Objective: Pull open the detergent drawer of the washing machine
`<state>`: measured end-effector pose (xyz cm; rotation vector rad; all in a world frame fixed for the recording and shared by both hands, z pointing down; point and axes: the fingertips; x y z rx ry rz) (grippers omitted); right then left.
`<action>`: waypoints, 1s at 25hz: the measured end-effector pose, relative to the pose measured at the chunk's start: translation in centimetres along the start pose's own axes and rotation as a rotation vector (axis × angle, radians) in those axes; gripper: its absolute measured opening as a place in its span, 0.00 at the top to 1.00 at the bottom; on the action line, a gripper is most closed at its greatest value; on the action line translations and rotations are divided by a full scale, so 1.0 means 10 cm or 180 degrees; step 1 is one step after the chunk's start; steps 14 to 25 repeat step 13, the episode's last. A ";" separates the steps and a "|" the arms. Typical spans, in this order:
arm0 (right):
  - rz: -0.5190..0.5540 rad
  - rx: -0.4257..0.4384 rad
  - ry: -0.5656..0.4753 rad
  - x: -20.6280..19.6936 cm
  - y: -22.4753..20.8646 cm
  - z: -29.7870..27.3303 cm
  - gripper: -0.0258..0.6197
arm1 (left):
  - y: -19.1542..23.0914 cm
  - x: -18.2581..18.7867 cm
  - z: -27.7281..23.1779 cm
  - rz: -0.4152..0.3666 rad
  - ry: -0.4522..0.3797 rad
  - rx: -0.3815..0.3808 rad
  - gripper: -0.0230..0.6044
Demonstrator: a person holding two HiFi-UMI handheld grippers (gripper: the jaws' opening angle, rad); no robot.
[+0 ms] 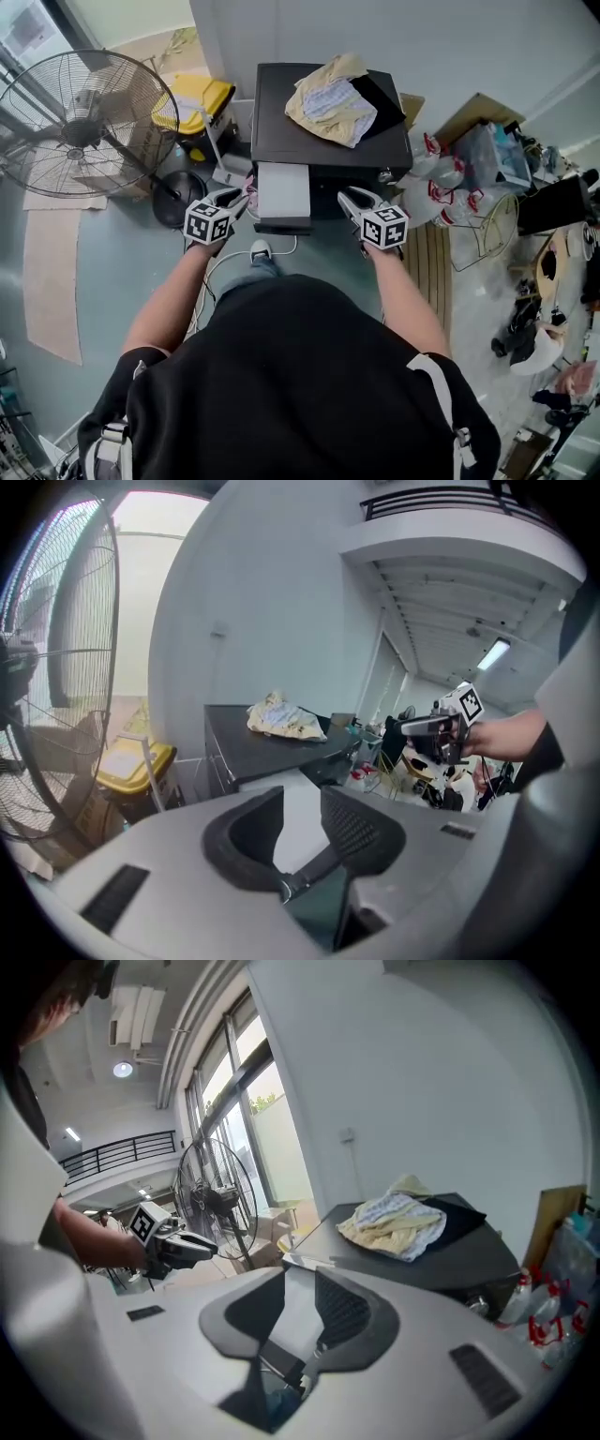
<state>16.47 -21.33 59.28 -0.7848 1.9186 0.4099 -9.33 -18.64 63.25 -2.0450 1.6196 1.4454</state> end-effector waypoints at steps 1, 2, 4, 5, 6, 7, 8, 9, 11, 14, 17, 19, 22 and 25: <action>0.0022 -0.0030 -0.0039 0.06 -0.02 0.03 0.81 | -0.02 0.06 0.03 0.0019 -0.0053 -0.0010 0.76; 0.0038 -0.0061 -0.0075 0.12 -0.04 0.07 0.81 | -0.04 0.12 0.06 0.0032 -0.0103 -0.0019 0.76; 0.0054 -0.0128 -0.0144 0.22 -0.08 0.14 0.81 | -0.08 0.23 0.12 0.0035 -0.0190 -0.0033 0.76; 0.0059 -0.0163 -0.0180 0.27 -0.10 0.17 0.81 | -0.10 0.28 0.15 0.0029 -0.0226 -0.0041 0.76; 0.0066 -0.0198 -0.0214 0.31 -0.12 0.20 0.81 | -0.12 0.33 0.17 0.0019 -0.0257 -0.0048 0.76; 0.0074 -0.0230 -0.0247 0.36 -0.13 0.23 0.81 | -0.13 0.36 0.19 0.0007 -0.0282 -0.0054 0.76; 0.0080 -0.0257 -0.0277 0.39 -0.13 0.25 0.81 | -0.15 0.39 0.21 -0.0004 -0.0303 -0.0058 0.76; 0.0083 -0.0278 -0.0304 0.42 -0.13 0.27 0.81 | -0.16 0.40 0.23 -0.0013 -0.0320 -0.0061 0.76; 0.0086 -0.0307 -0.0347 0.45 -0.11 0.33 0.81 | -0.19 0.41 0.27 -0.0025 -0.0346 -0.0065 0.76; 0.0092 -0.0328 -0.0383 0.49 -0.09 0.39 0.81 | -0.21 0.41 0.31 -0.0029 -0.0367 -0.0069 0.76; 0.0092 -0.0328 -0.0383 0.49 -0.09 0.39 0.81 | -0.21 0.41 0.31 -0.0029 -0.0367 -0.0069 0.76; 0.0092 -0.0328 -0.0383 0.49 -0.09 0.39 0.81 | -0.21 0.41 0.31 -0.0029 -0.0367 -0.0069 0.76; 0.0092 -0.0328 -0.0383 0.49 -0.09 0.39 0.81 | -0.21 0.41 0.31 -0.0029 -0.0367 -0.0069 0.76; 0.0092 -0.0328 -0.0383 0.49 -0.09 0.39 0.81 | -0.21 0.41 0.31 -0.0029 -0.0367 -0.0069 0.76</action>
Point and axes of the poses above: the fingertips, and each gripper's own axes: z backward along the fingers, y to its left, x out of its top, and after that the axes turned 13 degrees about z, right-handed
